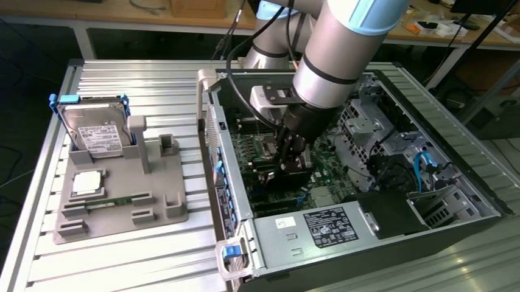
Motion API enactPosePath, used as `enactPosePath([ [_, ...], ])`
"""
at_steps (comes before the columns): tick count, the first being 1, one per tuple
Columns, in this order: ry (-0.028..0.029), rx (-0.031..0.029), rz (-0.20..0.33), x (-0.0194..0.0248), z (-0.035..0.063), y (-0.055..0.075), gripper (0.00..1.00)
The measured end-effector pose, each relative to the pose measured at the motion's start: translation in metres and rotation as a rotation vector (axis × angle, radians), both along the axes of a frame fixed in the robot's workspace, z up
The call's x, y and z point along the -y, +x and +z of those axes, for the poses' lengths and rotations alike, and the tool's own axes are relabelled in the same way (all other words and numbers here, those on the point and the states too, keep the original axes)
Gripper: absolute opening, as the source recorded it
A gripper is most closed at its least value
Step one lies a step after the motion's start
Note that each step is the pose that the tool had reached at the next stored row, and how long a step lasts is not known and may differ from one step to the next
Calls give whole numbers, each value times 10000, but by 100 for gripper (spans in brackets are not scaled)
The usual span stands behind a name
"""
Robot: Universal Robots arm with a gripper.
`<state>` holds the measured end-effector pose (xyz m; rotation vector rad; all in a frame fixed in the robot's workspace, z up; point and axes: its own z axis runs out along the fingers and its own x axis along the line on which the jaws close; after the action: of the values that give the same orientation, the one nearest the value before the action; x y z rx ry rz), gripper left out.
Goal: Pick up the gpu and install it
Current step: 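Insert the gpu into the slot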
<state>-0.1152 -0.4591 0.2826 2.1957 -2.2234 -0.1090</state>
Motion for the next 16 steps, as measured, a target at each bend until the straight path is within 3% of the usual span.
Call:
enactPosePath([
  [1, 5, -1, 1, -8, 0, 0, 31],
  [4, 32, 0, 1, -30, -3, 1, 13],
  [5, 36, 0, 1, -30, -3, 0, 11],
  [16, 36, 0, 1, -30, -5, 0, 11],
])
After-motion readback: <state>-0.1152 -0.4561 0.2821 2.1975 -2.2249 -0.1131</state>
